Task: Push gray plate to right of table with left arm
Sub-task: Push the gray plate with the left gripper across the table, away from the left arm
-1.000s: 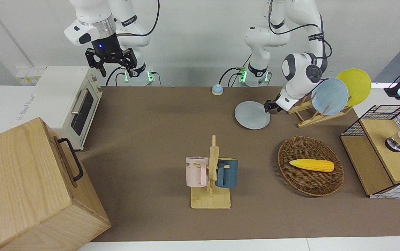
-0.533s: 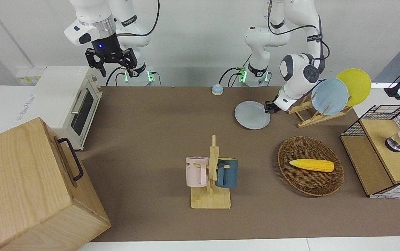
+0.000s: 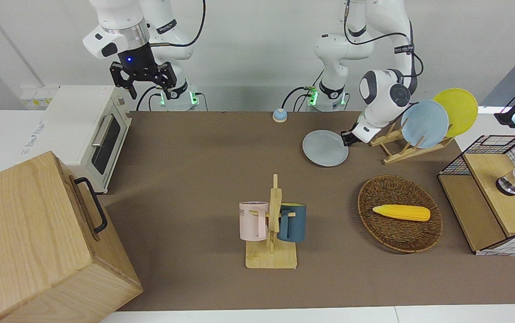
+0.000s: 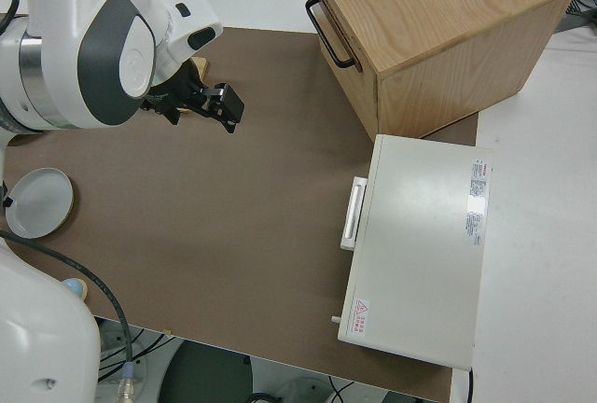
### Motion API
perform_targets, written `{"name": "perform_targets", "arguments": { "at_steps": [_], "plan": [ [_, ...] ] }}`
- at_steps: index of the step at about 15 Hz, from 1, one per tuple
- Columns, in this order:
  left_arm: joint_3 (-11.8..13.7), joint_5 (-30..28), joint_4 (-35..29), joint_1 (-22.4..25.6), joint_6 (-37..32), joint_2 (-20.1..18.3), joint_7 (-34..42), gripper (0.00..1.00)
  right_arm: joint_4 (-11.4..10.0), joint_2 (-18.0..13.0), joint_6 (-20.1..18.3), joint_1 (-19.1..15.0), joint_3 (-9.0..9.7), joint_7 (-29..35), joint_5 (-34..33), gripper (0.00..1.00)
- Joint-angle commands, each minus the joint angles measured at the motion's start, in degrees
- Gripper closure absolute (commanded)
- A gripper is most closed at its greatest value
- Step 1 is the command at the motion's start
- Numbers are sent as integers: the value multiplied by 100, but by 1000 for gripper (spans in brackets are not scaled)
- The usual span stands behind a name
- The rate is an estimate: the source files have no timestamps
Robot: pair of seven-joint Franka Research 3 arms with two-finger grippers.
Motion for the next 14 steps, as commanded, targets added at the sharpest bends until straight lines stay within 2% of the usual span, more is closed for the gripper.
{"name": "perform_targets", "arguments": {
  "at_steps": [1,5,14],
  "plan": [
    [0,-80,-134,-65,145,-64,-61,854,-156,-157,2,-139,83,58,123,5],
    [-1,-89,-134,-100,154,-64,-165,994,-156,-157,2,-139,83,67,123,5],
    [-229,-273,-134,-100,207,-64,-420,1000,-156,-157,2,-139,83,58,123,5]
  ]
}}
